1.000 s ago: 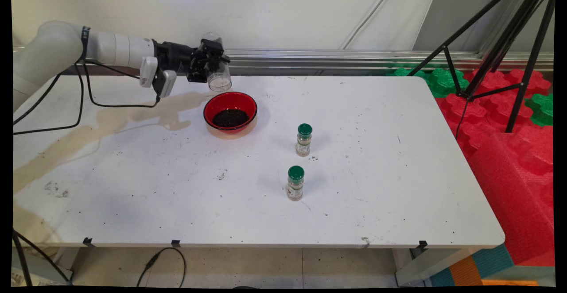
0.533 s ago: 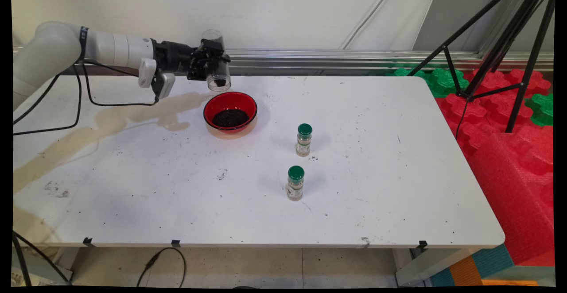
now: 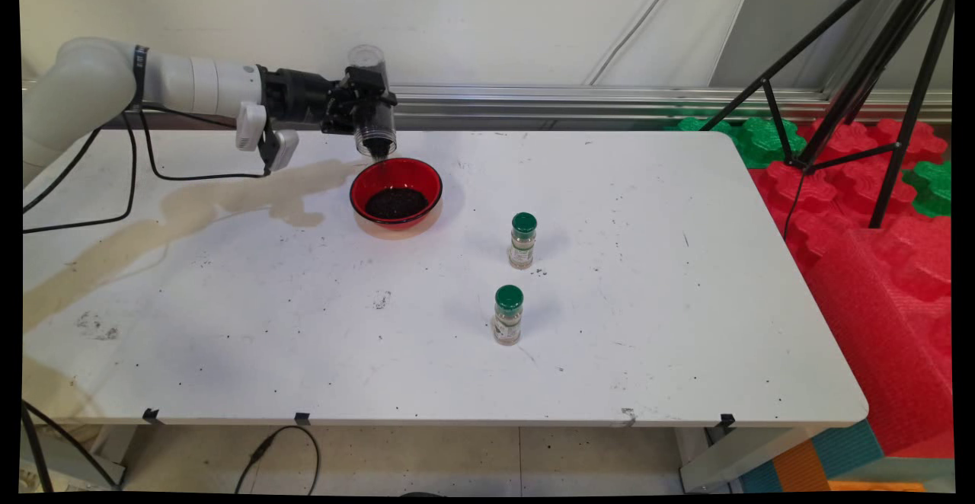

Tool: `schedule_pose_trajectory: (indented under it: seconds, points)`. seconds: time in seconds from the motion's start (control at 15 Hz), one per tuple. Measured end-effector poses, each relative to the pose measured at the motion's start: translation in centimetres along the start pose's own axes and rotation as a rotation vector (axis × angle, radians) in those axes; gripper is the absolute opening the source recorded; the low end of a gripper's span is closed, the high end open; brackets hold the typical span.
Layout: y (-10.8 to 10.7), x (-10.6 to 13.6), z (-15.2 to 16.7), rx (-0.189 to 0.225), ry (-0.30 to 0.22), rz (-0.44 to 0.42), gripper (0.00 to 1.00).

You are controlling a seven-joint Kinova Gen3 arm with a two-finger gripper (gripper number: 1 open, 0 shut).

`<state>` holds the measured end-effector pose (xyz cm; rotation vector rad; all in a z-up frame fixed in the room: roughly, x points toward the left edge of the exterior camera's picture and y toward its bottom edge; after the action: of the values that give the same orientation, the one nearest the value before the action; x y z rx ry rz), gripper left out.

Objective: Pour the black seasoning powder in the red bowl

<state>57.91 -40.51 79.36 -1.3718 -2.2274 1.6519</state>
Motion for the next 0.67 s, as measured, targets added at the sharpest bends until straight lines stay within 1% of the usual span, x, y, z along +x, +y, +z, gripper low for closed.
schedule_pose_trajectory:
  seconds: [0.67]
  points:
    - [-0.58,0.10,-0.30,0.018,-0.008,0.070,0.00]
